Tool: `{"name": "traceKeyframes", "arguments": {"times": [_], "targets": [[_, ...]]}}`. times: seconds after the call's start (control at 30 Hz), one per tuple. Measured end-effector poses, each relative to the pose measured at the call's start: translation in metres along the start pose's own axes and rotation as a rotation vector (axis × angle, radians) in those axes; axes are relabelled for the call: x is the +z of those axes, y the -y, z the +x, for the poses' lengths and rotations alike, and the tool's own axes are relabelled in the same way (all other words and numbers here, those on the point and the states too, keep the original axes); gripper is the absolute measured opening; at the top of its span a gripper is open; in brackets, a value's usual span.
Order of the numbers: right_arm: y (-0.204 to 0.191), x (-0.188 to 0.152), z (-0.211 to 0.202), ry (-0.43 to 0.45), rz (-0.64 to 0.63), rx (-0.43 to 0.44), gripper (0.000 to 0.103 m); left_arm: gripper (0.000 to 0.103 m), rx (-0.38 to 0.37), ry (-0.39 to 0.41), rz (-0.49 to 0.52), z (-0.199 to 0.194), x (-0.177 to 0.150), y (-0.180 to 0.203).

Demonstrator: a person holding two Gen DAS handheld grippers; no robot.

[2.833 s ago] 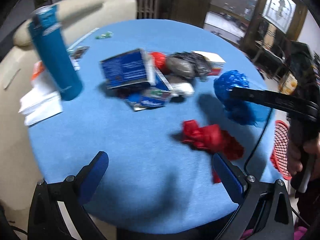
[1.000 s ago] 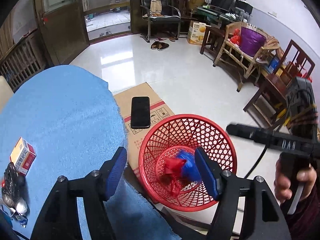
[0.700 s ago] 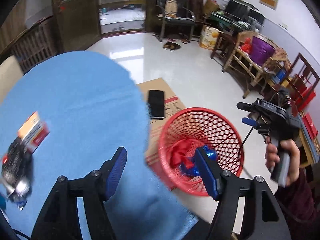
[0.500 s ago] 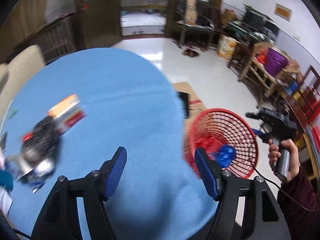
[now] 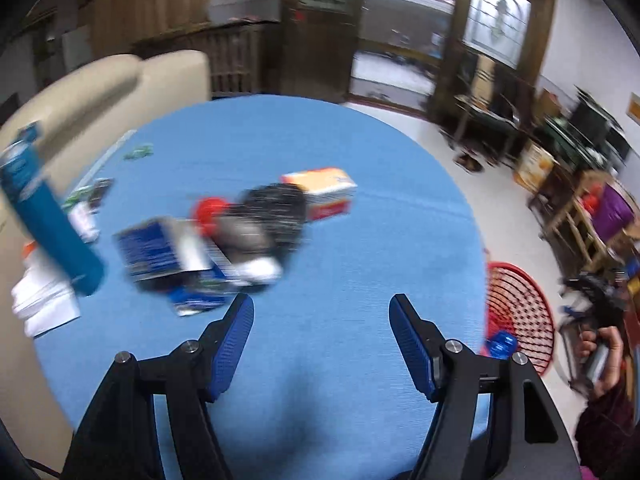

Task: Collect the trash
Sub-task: 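Bring both grippers back over the trash pile on the table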

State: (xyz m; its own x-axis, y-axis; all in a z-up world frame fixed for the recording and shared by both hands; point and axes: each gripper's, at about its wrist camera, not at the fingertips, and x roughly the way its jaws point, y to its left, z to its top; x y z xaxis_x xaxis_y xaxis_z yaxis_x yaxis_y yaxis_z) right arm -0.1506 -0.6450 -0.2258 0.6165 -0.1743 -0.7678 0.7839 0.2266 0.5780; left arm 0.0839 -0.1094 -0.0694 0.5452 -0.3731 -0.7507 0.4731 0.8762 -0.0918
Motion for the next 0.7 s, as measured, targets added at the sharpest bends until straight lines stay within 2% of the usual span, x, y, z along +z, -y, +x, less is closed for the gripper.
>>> {"name": "traceKeyframes", "arguments": {"times": [0.03, 0.1, 0.17, 0.23, 0.3, 0.43, 0.5, 0.63, 0.7], "targets": [[-0.011, 0.003, -0.013, 0.06, -0.044, -0.019, 0.073, 0.071, 0.025, 0.013, -0.016, -0.005, -0.001, -0.011], [-0.033, 0.006, -0.03, 0.121, -0.111, -0.01, 0.073, 0.072, 0.069, 0.038, -0.06, -0.013, -0.005, -0.038], [-0.066, 0.004, -0.042, 0.135, -0.198, 0.029, 0.073, 0.073, 0.106, 0.054, -0.102, -0.017, -0.007, -0.061], [-0.1, -0.007, -0.046, 0.11, -0.279, 0.089, 0.073, 0.073, 0.129, 0.063, -0.146, -0.019, -0.008, -0.082], [-0.141, -0.027, -0.041, 0.041, -0.372, 0.163, 0.073, 0.073, 0.135, 0.07, -0.191, -0.02, -0.008, -0.102], [-0.214, -0.084, -0.011, -0.187, -0.501, 0.319, 0.073, 0.074, 0.151, 0.069, -0.197, -0.015, -0.007, -0.12], [-0.252, -0.118, 0.009, -0.307, -0.546, 0.373, 0.073, 0.076, 0.133, 0.068, -0.201, -0.009, -0.002, -0.13], [-0.312, -0.175, 0.049, -0.524, -0.547, 0.465, 0.073, 0.079, 0.095, 0.066, -0.22, 0.006, 0.023, -0.146], [-0.335, -0.197, 0.068, -0.602, -0.538, 0.482, 0.073, 0.079, 0.065, 0.077, -0.241, 0.014, 0.038, -0.151]]}}
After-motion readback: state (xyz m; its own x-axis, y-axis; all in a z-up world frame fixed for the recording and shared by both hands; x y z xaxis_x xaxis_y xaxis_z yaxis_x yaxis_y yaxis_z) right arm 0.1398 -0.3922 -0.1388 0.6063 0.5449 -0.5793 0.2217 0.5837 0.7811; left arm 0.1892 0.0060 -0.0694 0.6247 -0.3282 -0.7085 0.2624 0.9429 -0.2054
